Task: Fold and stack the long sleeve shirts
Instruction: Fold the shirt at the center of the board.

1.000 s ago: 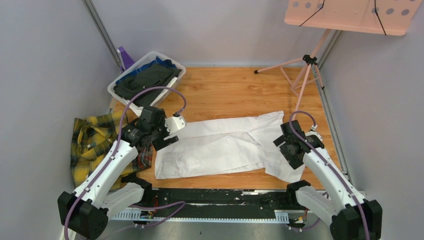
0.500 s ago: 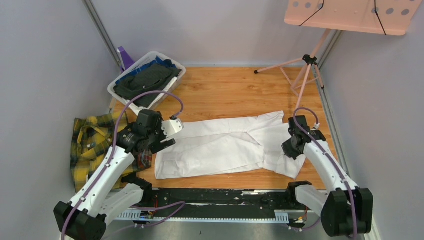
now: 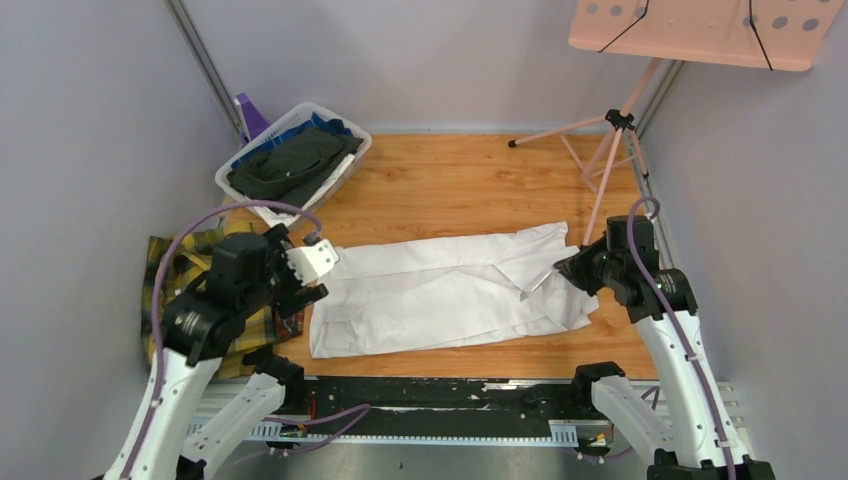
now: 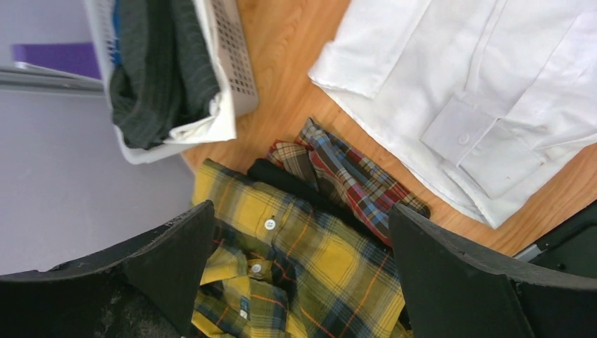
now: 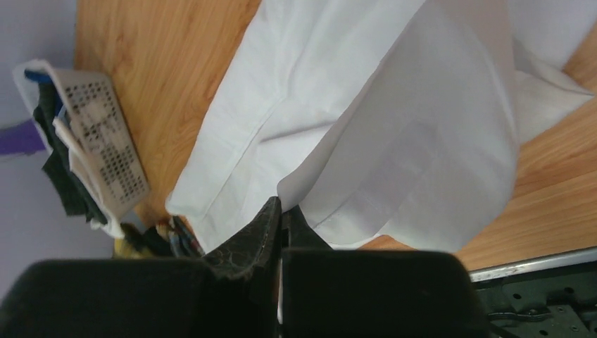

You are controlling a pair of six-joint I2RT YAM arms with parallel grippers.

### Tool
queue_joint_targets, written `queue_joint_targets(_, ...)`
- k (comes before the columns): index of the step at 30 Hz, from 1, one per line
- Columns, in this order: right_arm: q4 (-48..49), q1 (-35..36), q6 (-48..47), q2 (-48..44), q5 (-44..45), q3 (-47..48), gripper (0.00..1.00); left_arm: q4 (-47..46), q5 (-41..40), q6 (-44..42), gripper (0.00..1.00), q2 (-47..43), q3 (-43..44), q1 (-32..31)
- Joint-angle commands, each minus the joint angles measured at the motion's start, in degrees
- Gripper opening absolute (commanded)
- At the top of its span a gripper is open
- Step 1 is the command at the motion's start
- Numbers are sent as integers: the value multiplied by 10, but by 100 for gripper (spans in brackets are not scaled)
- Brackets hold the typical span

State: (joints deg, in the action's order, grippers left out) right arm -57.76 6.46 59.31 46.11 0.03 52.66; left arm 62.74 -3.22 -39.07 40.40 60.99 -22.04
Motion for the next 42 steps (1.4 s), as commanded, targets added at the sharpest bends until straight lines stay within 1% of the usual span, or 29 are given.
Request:
queue_joint_targets(1,11,61,-33,45,-79,92,0,103,58,-2,100,-57,60,2)
queue_joint_targets(5,8,149,-52,132,-63,178,0,109,90,-45,100,-67,97,2)
queue_joint_targets(9,48,191,-80,213,-108,216,0,88,133,-111,100,-74,94,2)
queue_joint_targets(11,58,207,-95,255,-125,240,0,78,152,-164,100,-84,86,2)
queue_joint_targets(13,66,223,-111,293,-144,265,0,63,174,-236,100,-99,76,2)
queue_joint_targets(14,71,229,-117,307,-153,276,0,56,195,-289,100,-113,71,2)
queue_joint_targets(15,77,235,-121,318,-163,285,0,35,205,-318,100,-121,56,2)
queue_joint_targets(16,83,239,-126,328,-176,293,0,2,226,-366,100,-141,33,2)
queue_joint_targets(17,89,241,-130,336,-187,297,0,-19,238,-389,100,-153,17,2)
queue_joint_targets(18,93,242,-136,344,-200,301,0,-57,260,-440,100,-174,-16,2)
queue_joint_targets(19,99,242,-141,350,-213,303,0,-78,271,-466,100,-184,-36,2)
queue_joint_targets(20,103,242,-145,354,-222,304,0,-117,295,-520,100,-203,-75,2)
queue_joint_targets(21,108,242,-150,360,-230,305,0,-133,308,-544,100,-210,-93,2)
queue_joint_targets(23,112,242,-161,373,-253,312,0,-183,349,-638,100,-226,-146,2)
queue_joint_targets(24,114,241,-167,385,-265,319,0,-221,377,-655,100,-229,-178,2)
queue_joint_targets(25,113,241,-171,392,-277,326,0,-237,392,-693,100,-228,-192,2)
queue_joint_targets(26,114,241,-176,402,-289,335,0,-268,421,-714,100,-219,-217,2)
queue_joint_targets(27,114,241,-177,414,-298,343,0,-281,435,-751,100,-210,-227,1)
queue_joint_targets(29,124,243,-172,424,-308,346,0,-313,472,-794,100,-177,-246,-10)
queue_joint_targets(30,137,243,-167,425,-313,341,0,-340,475,-798,100,-152,-254,-18)
queue_joint_targets(31,151,244,-158,423,-315,331,0,-359,469,-783,100,-131,-258,-44)
queue_joint_targets(32,170,245,-145,420,-322,319,0,-413,460,-768,100,-121,-268,-61)
queue_joint_targets(33,190,245,-136,418,-329,304,0,-477,428,-735,100,-99,-281,-105)
queue_joint_targets(34,203,245,-126,418,-333,298,0,-507,410,-723,100,-87,-287,-126)
queue_joint_targets(35,217,246,-120,419,-338,292,0,-555,379,-711,100,-60,-294,-167)
queue_joint_targets(36,226,248,-118,421,-343,289,0,-570,369,-713,100,-45,-296,-182)
queue_joint_targets(37,229,250,-119,426,-345,288,0,-582,356,-734,100,-12,-295,-203)
queue_joint_targets(40,220,258,-136,438,-347,298,0,-593,358,-795,100,47,-286,-213)
queue_joint_targets(42,202,265,-154,443,-336,303,0,-580,349,-831,100,82,-272,-214)
